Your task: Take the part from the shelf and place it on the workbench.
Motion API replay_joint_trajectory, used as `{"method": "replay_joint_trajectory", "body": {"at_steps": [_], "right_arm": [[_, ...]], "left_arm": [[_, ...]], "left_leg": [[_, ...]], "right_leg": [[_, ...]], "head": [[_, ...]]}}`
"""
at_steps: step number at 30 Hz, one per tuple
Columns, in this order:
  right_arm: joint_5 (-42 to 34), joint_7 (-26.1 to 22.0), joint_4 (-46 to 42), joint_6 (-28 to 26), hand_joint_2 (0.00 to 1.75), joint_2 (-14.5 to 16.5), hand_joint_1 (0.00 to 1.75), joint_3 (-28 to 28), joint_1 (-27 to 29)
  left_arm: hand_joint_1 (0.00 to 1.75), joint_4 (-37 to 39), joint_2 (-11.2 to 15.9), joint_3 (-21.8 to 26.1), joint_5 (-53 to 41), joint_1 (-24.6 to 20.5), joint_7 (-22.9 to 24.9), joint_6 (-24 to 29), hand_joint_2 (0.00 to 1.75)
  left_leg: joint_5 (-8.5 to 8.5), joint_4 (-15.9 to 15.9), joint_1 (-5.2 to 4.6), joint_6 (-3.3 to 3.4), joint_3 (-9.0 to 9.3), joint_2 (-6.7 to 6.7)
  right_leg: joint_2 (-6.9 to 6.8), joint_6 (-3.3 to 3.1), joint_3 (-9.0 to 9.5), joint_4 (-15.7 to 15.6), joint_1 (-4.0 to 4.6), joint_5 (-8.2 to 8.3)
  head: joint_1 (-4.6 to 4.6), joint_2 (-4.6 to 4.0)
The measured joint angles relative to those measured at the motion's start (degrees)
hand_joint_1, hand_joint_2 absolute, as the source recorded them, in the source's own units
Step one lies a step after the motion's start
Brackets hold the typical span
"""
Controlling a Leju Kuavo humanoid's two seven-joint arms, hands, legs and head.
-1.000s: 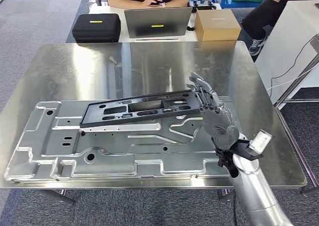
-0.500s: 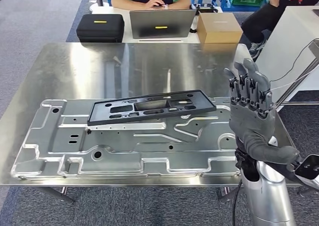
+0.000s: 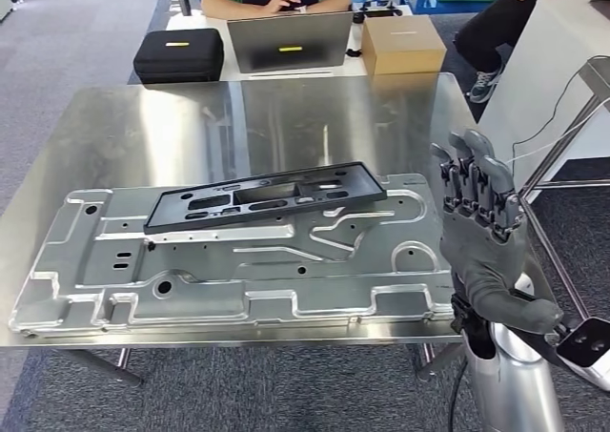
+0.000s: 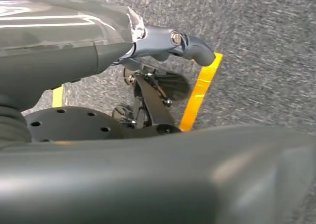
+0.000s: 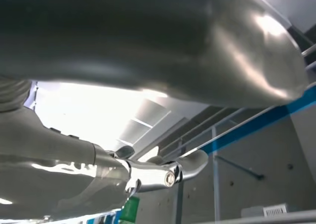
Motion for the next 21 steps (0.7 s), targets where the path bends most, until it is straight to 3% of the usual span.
{"method": "replay_joint_trajectory", "body": {"at_steps": [2, 3, 4, 5, 8, 10, 12, 13, 15, 17, 18, 19, 20, 21], "right_arm": [[0.1, -0.12, -0.53, -0.14, 0.0, 0.13, 0.0, 0.16, 0.71], [0.18, -0.19, -0.78, -0.2, 0.0, 0.17, 0.0, 0.27, 1.16], [0.26, -0.26, -1.02, -0.26, 0.0, 0.22, 0.0, 0.38, 1.6], [0.37, -0.35, -1.33, -0.34, 0.0, 0.28, 0.0, 0.55, 2.01], [0.79, -0.61, -2.64, -0.64, 0.0, 0.48, 0.0, 1.13, 3.01], [1.1, -0.64, -3.52, -0.87, 0.0, 0.56, 0.0, 1.54, 3.6], [1.31, -0.64, -4.42, -1.1, 0.0, 0.58, 0.0, 2.04, 4.2], [1.36, -0.64, -4.87, -1.25, 0.0, 0.59, 0.0, 2.26, 4.53], [1.55, -0.64, -5.6, -1.8, 0.0, 0.59, 0.0, 2.58, 5.22], [2.14, -0.65, -6.13, -2.82, 0.0, 0.59, 0.0, 2.83, 6.02], [2.45, -0.65, -6.33, -3.36, 0.0, 0.59, 0.0, 2.96, 6.43], [2.69, -0.65, -6.51, -3.82, 0.0, 0.59, 0.0, 3.13, 6.79], [2.84, -0.66, -6.66, -4.19, 0.0, 0.59, 0.0, 3.35, 7.08], [2.91, -0.66, -6.81, -4.48, 0.0, 0.59, 0.0, 3.6, 7.33]], "left_arm": [[0.0, 0.0, 0.23, -0.31, -0.44, 0.01, -0.09, 0.12, 0.0], [0.0, 0.0, 0.37, -0.49, -0.54, 0.02, -0.14, 0.13, 0.0], [0.0, 0.0, 0.51, -0.67, -0.61, 0.02, -0.17, 0.12, 0.0], [0.0, 0.0, 0.7, -0.83, -0.78, 0.02, -0.17, 0.12, 0.0], [0.0, 0.0, 1.45, -1.25, -1.36, -0.08, -0.11, 0.1, 0.0], [0.0, 0.0, 1.82, -1.39, -1.47, -0.15, 0.02, 0.09, 0.0], [0.0, 0.0, 1.96, -1.43, -1.47, -0.09, 0.24, 0.1, 0.0], [0.0, 0.0, 2.03, -1.43, -1.49, -0.12, 0.36, 0.17, 0.0], [0.0, 0.0, 2.16, -1.46, -1.53, -0.21, 0.61, 0.43, 0.0], [0.0, 0.0, 2.23, -1.49, -1.57, -0.21, 0.85, 0.67, 0.0], [0.0, 0.0, 2.24, -1.49, -1.58, -0.18, 0.93, 0.73, 0.0], [0.0, 0.0, 2.25, -1.49, -1.58, -0.17, 1.0, 0.78, 0.0], [0.0, 0.0, 2.27, -1.49, -1.58, -0.17, 1.08, 0.85, 0.0], [0.0, 0.0, 2.28, -1.49, -1.58, -0.18, 1.16, 0.93, 0.0]], "left_leg": [[-4.35, 7.22, 0.07, -0.37, -2.24, 0.0], [-5.33, 9.69, 0.08, -0.39, -2.68, 0.0], [-5.19, 10.2, 0.07, -0.28, -2.2, 0.0], [-3.98, 8.29, 0.03, -0.03, -0.55, 0.0], [0.1, -3.9, -0.5, 1.31, 7.11, -0.12], [0.57, -7.47, -0.96, 1.78, 8.92, -0.21], [1.38, -7.79, -1.01, 2.07, 8.49, -0.13], [1.99, -7.95, -0.89, 2.32, 8.07, 0.01], [3.37, -8.24, -0.56, 2.92, 6.77, 0.31], [4.48, -8.17, -0.6, 3.22, 5.25, 0.47], [5.0, -8.09, -0.62, 3.22, 4.5, 0.56], [5.48, -7.93, -0.63, 3.19, 3.71, 0.64], [5.91, -7.66, -0.62, 3.1, 2.88, 0.72], [6.25, -7.3, -0.61, 2.97, 2.06, 0.78]], "right_leg": [[-0.27, -0.64, -1.05, 0.05, 0.23, 0.7], [-0.4, -0.77, -1.53, 0.07, 0.39, 1.05], [-0.49, -0.8, -1.95, 0.08, 0.56, 1.39], [-0.53, -0.79, -2.32, 0.08, 0.73, 1.73], [-0.54, -0.45, -3.08, 0.09, 1.08, 2.75], [-0.58, 0.16, -3.37, 0.05, 1.01, 3.49], [-0.52, 0.86, -3.58, -0.06, 0.82, 4.06], [-0.38, 1.13, -3.85, 0.26, 0.81, 3.4], [-0.09, 1.45, -4.93, 3.44, 0.81, -0.71], [-0.02, 1.68, -6.13, 9.76, 0.81, -5.98], [-0.02, 1.82, -6.33, 12.66, 0.81, -7.2], [-0.02, 1.95, -5.95, 14.3, 0.8, -7.04], [-0.02, 2.06, -4.73, 14.09, 0.8, -5.7], [-0.03, 2.11, -2.62, 11.91, 0.79, -3.92]], "head": [[0.0, 0.0], [0.0, 0.0], [0.0, 0.0], [0.0, 0.0], [0.01, 0.0], [0.02, 0.0], [0.01, 0.0], [0.03, 0.0], [0.12, 0.0], [0.18, 0.0], [0.17, 0.0], [0.18, 0.0], [0.17, 0.0], [0.17, 0.0]]}}
